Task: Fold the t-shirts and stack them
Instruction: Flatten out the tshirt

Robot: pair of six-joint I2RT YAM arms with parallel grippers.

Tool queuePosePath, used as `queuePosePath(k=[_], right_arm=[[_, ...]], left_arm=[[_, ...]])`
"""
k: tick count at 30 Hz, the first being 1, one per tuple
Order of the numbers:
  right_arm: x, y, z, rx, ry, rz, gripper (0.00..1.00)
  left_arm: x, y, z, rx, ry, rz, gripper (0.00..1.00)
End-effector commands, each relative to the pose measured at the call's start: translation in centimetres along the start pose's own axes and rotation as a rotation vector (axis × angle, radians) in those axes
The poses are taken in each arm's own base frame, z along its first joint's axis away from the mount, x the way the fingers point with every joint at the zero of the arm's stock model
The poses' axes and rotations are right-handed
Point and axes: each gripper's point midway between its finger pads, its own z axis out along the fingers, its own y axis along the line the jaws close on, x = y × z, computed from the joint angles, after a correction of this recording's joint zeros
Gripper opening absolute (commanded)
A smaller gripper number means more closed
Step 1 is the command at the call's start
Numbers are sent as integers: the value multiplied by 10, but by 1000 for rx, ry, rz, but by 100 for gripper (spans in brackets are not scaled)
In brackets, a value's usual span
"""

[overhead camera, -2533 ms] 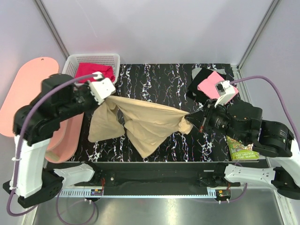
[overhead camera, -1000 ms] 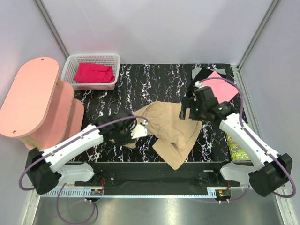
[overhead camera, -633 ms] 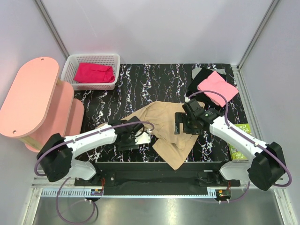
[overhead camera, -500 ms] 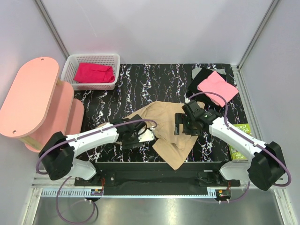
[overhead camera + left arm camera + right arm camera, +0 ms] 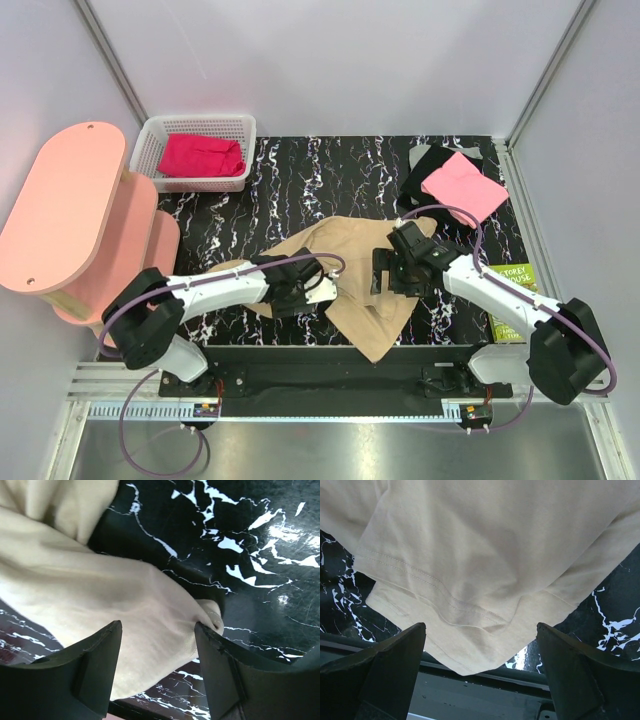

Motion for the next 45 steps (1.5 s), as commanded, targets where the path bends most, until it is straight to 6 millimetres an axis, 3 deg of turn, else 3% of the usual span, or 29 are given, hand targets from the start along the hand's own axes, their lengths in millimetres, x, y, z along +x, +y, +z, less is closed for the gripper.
queuePosePath(k=[1, 2, 6, 7, 9, 18, 22, 27, 29, 30, 32, 34, 39, 45], right_arm=[[-7, 11, -1, -38, -27, 5, 99], [-7, 11, 0, -38, -28, 3, 100], [0, 14, 6, -58, 6, 1, 100], [2, 14, 8, -60, 11, 1, 100], [11, 13, 13, -58, 43, -3, 100], [60, 25, 25, -8, 136, -97, 100], [58, 18, 34, 90, 109, -149, 99], [36, 21, 32, 132, 44, -184, 100], [29, 23, 27, 142, 29, -195, 100], [28, 23, 26, 147, 28, -204, 100], [25, 22, 23, 158, 24, -208, 100], [24, 23, 23, 161, 20, -210, 100], [26, 21, 30, 176, 38, -215, 100], [26, 20, 32, 185, 36, -215, 100]], left_arm=[[-8, -1, -5, 5, -47, -8, 65], [-7, -3, -7, 9, -49, -6, 65], [-4, -6, -7, 20, -49, -5, 26], [-4, -6, -5, 22, -43, -10, 10], [-4, -6, -2, 18, -31, -15, 0], [-10, 20, -23, -61, -80, -43, 0], [-1, 35, -30, -83, -74, -67, 0], [8, 48, -40, -111, -85, -100, 0], [7, 44, -43, -85, -88, -114, 0], [1, 39, -47, -53, -116, -146, 27], [-3, 23, -54, 7, -130, -151, 46], [-9, 6, -55, 53, -153, -151, 56], [-6, -18, -44, 101, -122, -147, 59], [-6, -33, -28, 116, -105, -167, 60]])
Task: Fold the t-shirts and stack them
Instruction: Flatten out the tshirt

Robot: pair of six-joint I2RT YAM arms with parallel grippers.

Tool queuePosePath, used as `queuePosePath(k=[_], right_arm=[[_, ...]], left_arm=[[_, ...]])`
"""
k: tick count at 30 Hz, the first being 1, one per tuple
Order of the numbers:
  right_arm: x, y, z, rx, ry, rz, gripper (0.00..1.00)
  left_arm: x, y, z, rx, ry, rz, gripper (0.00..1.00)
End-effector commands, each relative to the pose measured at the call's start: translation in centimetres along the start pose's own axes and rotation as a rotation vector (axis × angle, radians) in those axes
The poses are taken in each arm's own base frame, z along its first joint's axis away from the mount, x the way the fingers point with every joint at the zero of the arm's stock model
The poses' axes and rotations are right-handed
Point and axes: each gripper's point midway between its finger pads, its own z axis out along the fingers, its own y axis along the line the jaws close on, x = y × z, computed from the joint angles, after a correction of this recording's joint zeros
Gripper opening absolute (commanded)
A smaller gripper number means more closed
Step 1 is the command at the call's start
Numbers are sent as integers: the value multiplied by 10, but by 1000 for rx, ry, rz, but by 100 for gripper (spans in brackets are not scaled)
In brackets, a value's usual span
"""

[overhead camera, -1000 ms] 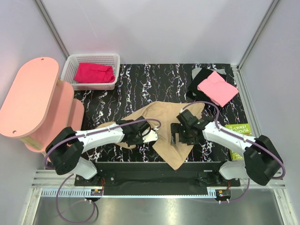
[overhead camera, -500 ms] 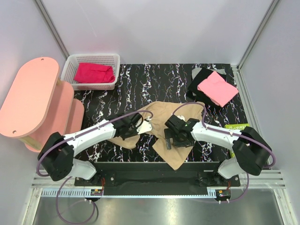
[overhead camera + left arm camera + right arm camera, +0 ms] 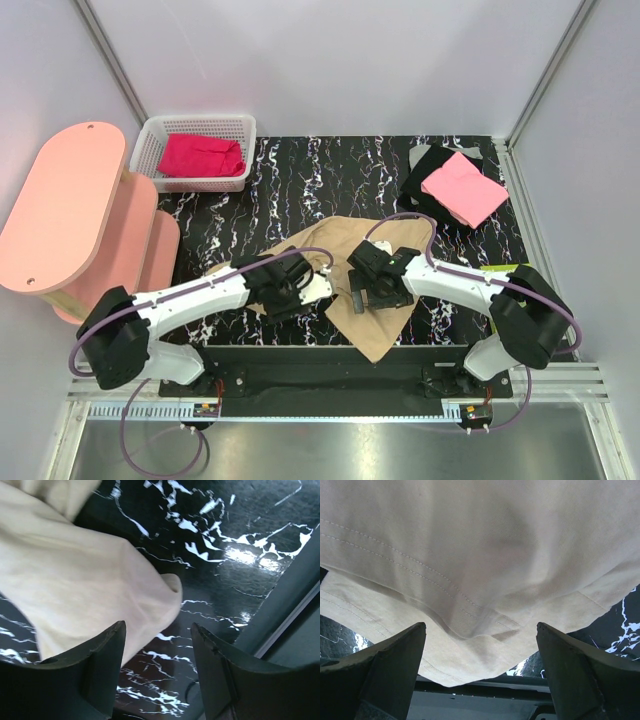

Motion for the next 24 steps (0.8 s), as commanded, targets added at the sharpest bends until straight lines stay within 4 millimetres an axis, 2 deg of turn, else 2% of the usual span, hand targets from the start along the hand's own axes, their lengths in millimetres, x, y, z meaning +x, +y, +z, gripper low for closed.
queuePosePath(k=[1, 3, 5, 6, 9, 12, 15, 18, 19, 21, 22, 24], right_arm=[[-12, 2, -5, 13, -44, -7, 100], [-13, 3, -5, 9, -46, -5, 100], [-12, 3, -4, 5, -43, -3, 100], [-11, 3, -4, 3, -42, -2, 100], [-9, 3, -4, -3, -41, 2, 100], [-8, 5, -3, -12, -40, 7, 100], [-7, 7, -1, -21, -34, 10, 100], [-8, 7, -1, -24, -37, 16, 100], [-8, 7, -1, -24, -40, 16, 100], [-8, 6, -2, -23, -46, 20, 100], [-8, 6, -3, -25, -48, 21, 100], [-8, 5, -3, -23, -50, 19, 100]], left_arm=[[-1, -10, 12, 17, -6, -48, 60], [1, -8, 20, 4, 12, -57, 63], [1, -6, 22, -6, 16, -64, 79], [-2, -5, 21, -13, 3, -70, 94], [-12, -4, 14, -15, -45, -79, 98], [-18, -3, 12, -24, -66, -77, 96], [-19, -4, 19, -14, -55, -81, 90], [-23, -6, 29, -9, -44, -79, 75], [-21, -6, 33, -11, -29, -75, 61], [-19, -4, 39, -27, -13, -63, 45], [-16, -4, 42, -29, 0, -59, 32], [-13, -2, 46, -42, 10, -51, 23]])
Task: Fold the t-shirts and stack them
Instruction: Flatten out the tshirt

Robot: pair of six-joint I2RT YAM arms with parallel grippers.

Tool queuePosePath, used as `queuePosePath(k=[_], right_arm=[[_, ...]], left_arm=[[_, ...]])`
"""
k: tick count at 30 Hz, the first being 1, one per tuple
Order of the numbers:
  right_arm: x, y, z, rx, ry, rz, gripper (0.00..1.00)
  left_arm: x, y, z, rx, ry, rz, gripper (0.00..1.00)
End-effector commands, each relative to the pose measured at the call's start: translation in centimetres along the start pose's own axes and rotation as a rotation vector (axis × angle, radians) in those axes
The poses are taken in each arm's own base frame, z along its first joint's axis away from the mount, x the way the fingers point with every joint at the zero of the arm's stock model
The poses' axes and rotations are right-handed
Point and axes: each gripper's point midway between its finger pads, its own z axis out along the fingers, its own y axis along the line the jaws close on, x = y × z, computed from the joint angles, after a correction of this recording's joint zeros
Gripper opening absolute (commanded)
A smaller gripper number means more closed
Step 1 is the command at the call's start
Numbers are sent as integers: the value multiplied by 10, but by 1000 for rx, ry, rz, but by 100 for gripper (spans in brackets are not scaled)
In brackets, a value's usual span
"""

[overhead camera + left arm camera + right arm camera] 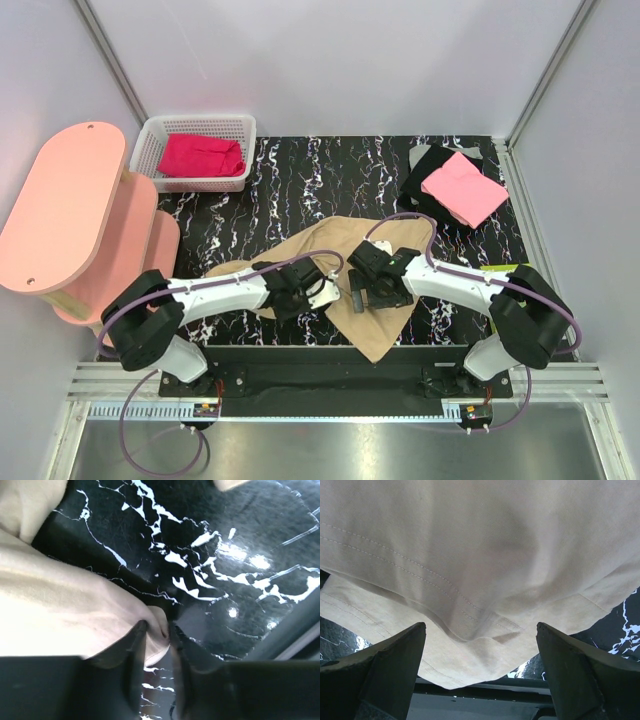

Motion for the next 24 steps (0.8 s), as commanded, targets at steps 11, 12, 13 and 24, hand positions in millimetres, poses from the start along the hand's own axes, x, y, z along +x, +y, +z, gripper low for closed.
queuePosePath(k=[11, 12, 13, 24], right_arm=[[-16, 7, 6, 2, -55, -28, 100], [-17, 7, 8, 4, -53, -38, 100], [-19, 9, 9, 4, -58, -40, 100], [-27, 14, 11, -1, -69, -56, 43]], left_arm=[[-6, 20, 5, -119, -34, 24, 0], [-5, 22, 4, -128, -32, 27, 0], [-5, 24, 3, -135, -36, 27, 0], [2, 42, -16, -185, -59, 10, 0]])
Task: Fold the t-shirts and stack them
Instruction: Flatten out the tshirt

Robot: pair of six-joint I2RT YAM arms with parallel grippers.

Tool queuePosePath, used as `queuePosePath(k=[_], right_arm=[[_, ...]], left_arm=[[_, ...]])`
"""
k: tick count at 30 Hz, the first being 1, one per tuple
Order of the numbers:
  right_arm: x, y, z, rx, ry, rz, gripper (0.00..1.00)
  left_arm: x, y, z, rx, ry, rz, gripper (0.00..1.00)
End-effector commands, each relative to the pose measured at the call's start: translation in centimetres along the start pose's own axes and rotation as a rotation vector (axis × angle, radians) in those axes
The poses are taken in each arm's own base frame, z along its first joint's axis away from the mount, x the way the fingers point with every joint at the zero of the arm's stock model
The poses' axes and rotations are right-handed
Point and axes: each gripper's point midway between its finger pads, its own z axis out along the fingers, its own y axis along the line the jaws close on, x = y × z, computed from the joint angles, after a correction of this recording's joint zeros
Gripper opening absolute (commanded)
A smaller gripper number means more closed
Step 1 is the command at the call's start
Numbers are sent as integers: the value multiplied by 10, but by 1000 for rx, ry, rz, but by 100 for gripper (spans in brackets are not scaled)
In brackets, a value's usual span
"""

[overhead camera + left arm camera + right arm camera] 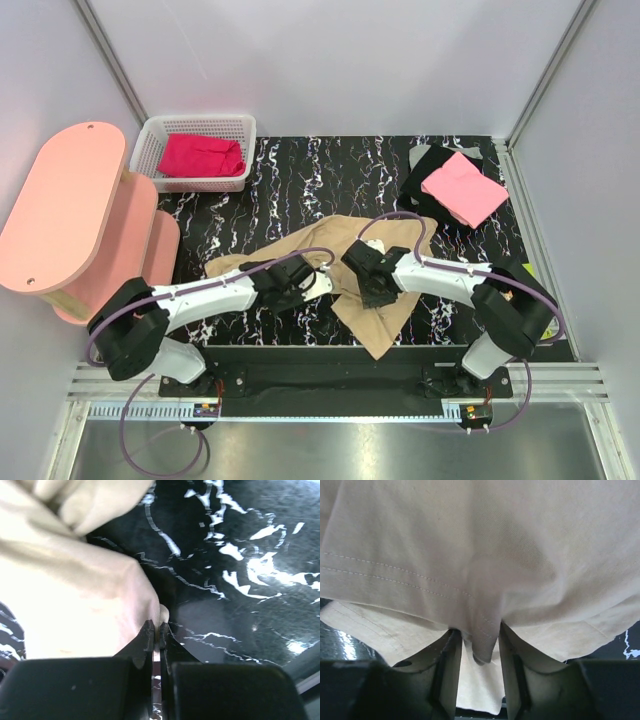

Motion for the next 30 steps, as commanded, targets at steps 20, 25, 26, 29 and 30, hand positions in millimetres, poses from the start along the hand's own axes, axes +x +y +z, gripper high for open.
queuePosePath(k=[20, 25, 26, 29, 30], right_arm=[[-23, 1, -28, -16, -99, -1, 49], [-25, -3, -37, -19, -124, 7, 49], [-26, -5, -38, -15, -130, 8, 49], [-26, -9, -42, -10, -136, 9, 49], [-26, -10, -43, -9, -138, 12, 49]], left_arm=[[1, 13, -9, -56, -16, 27, 0], [4, 9, -7, -44, -10, 23, 0], [4, 9, -7, -43, -7, 25, 0], [4, 9, -6, -43, -5, 24, 0], [4, 10, -7, -44, -8, 24, 0]])
